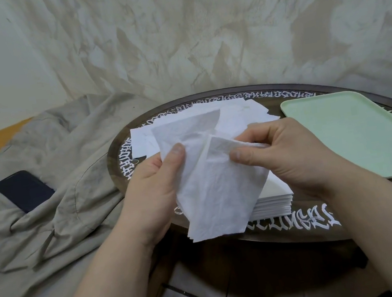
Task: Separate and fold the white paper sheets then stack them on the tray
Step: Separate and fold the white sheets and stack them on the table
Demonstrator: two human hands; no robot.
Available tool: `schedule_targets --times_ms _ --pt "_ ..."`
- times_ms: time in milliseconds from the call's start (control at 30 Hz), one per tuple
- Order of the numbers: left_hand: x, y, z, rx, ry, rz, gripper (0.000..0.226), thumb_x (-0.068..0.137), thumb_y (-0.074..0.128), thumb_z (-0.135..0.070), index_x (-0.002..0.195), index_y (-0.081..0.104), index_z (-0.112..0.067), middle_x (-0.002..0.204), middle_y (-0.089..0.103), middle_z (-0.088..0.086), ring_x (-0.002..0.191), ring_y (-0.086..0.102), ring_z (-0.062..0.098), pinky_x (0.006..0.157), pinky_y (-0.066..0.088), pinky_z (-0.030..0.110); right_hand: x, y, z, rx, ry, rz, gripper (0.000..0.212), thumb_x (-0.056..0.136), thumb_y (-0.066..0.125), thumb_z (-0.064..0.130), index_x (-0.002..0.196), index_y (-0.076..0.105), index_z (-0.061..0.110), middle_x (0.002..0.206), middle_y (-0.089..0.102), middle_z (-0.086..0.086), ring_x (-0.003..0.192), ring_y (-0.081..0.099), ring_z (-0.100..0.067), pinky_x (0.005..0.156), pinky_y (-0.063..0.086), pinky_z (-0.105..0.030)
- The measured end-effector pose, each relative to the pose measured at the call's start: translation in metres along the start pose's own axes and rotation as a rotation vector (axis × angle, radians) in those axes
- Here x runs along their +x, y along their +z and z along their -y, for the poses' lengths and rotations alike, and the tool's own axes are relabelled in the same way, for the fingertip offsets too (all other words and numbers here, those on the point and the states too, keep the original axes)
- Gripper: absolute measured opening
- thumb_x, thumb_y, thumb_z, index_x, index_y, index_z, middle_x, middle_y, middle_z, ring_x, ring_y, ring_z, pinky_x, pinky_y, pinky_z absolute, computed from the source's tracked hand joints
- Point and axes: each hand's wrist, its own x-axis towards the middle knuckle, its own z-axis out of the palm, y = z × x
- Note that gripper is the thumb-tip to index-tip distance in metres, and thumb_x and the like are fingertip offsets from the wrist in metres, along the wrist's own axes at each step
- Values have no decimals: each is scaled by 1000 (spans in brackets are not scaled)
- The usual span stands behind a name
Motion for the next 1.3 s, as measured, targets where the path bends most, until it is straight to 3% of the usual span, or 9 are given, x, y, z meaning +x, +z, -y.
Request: schedule_targets --times_ms 167,333,400,500,733,900,1067,1233,1300 --pt "1 -8 -2 43 78 -70 23 77 69 -39 73 79 -19 87 76 9 79 70 21 82 55 40 0 -7 6 -7 -136 -76 12 70 83 17 65 73 22 97 60 20 90 61 -10 81 46 -31" --pt "1 -10 -5 62 91 -109 24 72 76 -41 71 78 -18 83 75 8 75 70 21 76 57 39 -1 -8 7 -177 -187 -56 6 70 79 25 70 74 26 86 57 20 85 58 -4 80 43 -27" --pt "1 -10 -4 44 92 -131 22 75 78 -38 69 77 -17 82 75 8 73 70 21 73 57 39 -1 -8 5 -188 -179 -49 11 74 81 19 73 73 27 82 56 20 80 57 -3 77 40 -25" --pt "0 -7 -4 -21 83 -157 21 81 67 -31 71 74 -14 79 75 7 70 71 19 64 60 34 -1 -11 5 -217 -143 -30 12 75 79 16 70 73 25 81 59 18 83 57 -2 78 38 -23" --pt "-1 -5 -11 -151 104 -171 15 97 52 -8 98 67 -11 88 77 4 78 73 17 64 60 31 -3 -10 0 -95 12 127 3 73 76 14 72 76 17 126 59 22 119 53 5 107 39 -34" --pt "0 -4 -12 -204 95 -171 20 98 49 -5 112 64 -8 99 76 6 87 74 19 66 59 30 -4 -2 3 -28 21 232 13 77 73 5 70 77 15 105 73 13 107 61 6 92 46 -18" --pt "2 -4 -7 -162 102 -187 19 98 50 -6 110 65 -9 102 76 6 90 73 19 71 60 30 -4 -3 2 -100 -26 120 4 78 75 9 78 77 12 82 75 -3 79 68 -13 82 53 -37" --pt "4 -4 -5 -107 119 -181 19 96 52 -1 107 67 -8 102 75 8 90 73 21 75 60 33 -2 -4 2 -147 -138 59 8 76 79 10 72 76 16 87 69 7 86 64 -9 78 47 -22" --pt "6 -7 -3 -70 149 -196 21 94 53 4 101 69 -8 98 75 7 90 72 21 76 58 33 -2 -7 2 -102 -128 53 6 72 79 18 71 74 14 83 69 3 81 64 -10 76 46 -25"
